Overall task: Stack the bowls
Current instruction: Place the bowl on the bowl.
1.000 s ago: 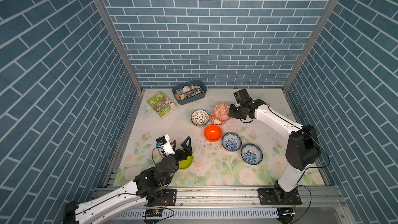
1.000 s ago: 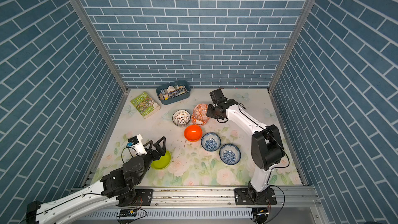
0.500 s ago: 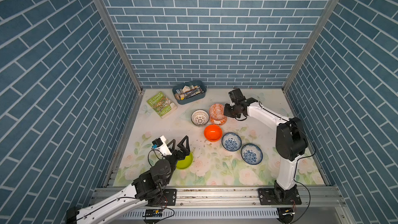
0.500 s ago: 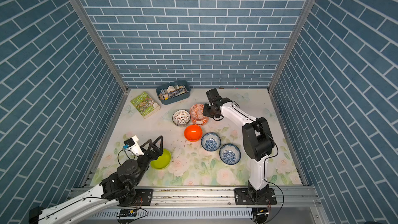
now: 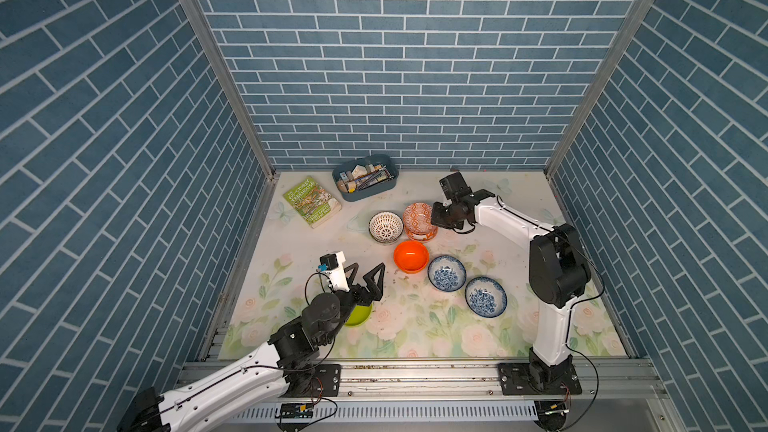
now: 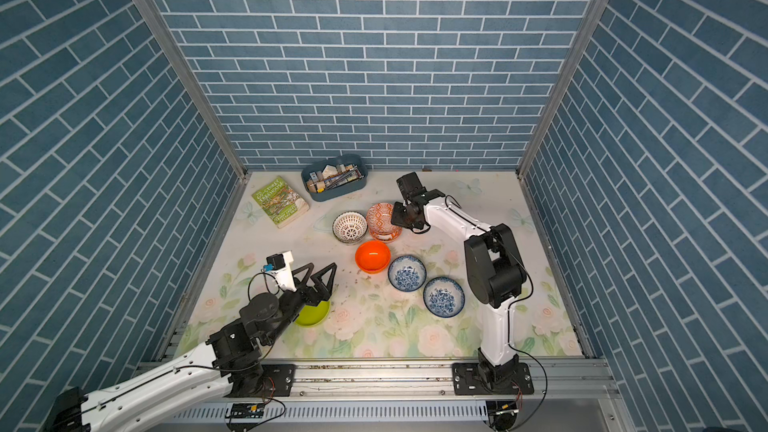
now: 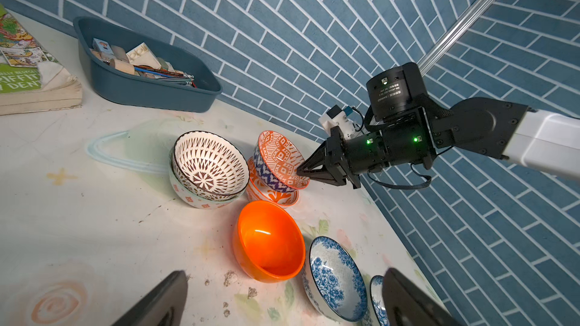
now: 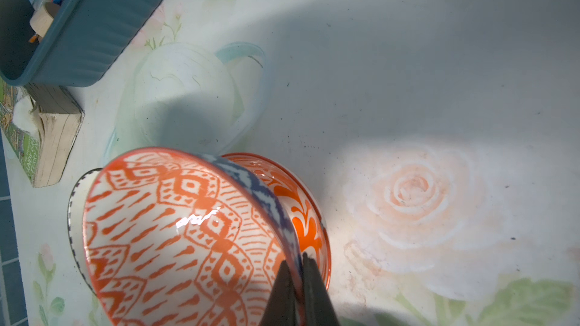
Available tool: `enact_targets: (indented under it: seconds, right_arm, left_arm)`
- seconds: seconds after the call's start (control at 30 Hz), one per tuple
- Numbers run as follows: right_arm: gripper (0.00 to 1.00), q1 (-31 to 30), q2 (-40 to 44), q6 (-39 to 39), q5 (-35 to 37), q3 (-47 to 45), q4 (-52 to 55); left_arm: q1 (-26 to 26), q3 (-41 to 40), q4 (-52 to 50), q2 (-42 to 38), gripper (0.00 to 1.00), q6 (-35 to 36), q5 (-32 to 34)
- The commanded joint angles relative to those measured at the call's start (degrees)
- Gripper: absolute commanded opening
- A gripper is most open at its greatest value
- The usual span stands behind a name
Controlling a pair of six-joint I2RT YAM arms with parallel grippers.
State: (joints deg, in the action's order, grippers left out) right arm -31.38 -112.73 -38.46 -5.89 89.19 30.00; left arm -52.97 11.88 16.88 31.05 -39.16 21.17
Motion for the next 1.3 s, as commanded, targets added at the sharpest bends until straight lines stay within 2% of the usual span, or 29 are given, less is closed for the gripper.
enact_targets:
  seconds: [0.0, 1.0, 1.03, 1.17, 1.27]
  right_arm:
    - [0.00, -0.1, -0.6, 1.4, -0.8, 1.6, -0.1]
    - [0.00, -1.3, -2.3, 0.9, 1.2, 2.0, 2.9]
    - [0.01, -1.4, -2.4, 0.9, 1.2, 2.2, 3.1]
    - [0.21, -1.6, -2.5, 0.9, 2.4, 3.4, 4.3]
    - [0.31, -1.8, -2.2, 0.8, 3.0, 3.6, 4.9]
  left_arm:
    - [1.8, -0.4, 2.0, -0.9, 1.00, 0.0, -3.7]
    - [3.2, -1.2, 1.9, -1.8, 1.00, -0.9, -4.2]
    - [3.2, -1.3, 2.0, -1.8, 1.00, -1.0, -4.2]
    - [3.3, -1.3, 2.0, -1.9, 1.00, -1.0, -4.2]
    - [3.3, -1.4, 2.0, -2.1, 1.00, -1.1, -4.1]
